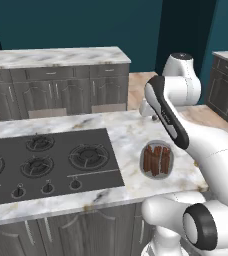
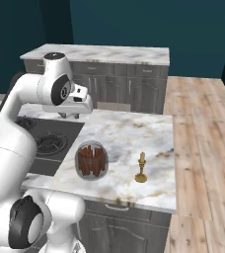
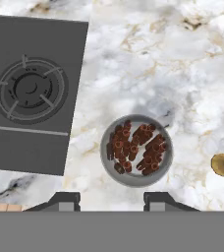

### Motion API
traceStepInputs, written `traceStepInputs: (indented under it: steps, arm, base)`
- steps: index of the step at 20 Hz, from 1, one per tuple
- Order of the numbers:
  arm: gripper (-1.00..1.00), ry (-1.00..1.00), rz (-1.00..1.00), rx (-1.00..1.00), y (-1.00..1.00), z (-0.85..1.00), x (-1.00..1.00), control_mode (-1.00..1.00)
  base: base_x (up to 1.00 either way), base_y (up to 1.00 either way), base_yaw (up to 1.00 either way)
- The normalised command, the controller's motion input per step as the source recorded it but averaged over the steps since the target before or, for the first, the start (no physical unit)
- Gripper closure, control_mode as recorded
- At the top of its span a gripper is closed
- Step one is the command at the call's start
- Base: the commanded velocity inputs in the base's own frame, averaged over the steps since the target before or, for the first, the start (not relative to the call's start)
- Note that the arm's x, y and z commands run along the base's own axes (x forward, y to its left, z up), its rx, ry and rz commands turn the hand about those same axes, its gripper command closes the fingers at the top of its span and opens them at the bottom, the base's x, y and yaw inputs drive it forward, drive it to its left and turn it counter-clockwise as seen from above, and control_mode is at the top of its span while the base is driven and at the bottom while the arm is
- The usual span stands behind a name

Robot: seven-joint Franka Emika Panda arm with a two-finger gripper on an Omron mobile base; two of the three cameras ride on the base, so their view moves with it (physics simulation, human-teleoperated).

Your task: Pick the jar and candle from the dining table and place them in the open cabinet. Close the cabinet after placing the objects.

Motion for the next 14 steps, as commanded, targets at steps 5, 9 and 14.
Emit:
traceStepInputs:
  steps: [5, 9, 14]
  arm:
    - [-1.00, 0.05, 0.01, -0.01, 0.00, -0.19, 0.02, -1.00]
    - [-1.00, 0.11, 0.01, 0.00, 0.00, -0.29, 0.06, -1.00]
    - [-1.00, 0.11, 0.00, 0.00, 0.00, -0.22, 0.27, -1.00]
  base:
    - [0.00, 0.00, 0.00]
    - [0.00, 0.00, 0.00]
    - [0.00, 0.00, 0.00]
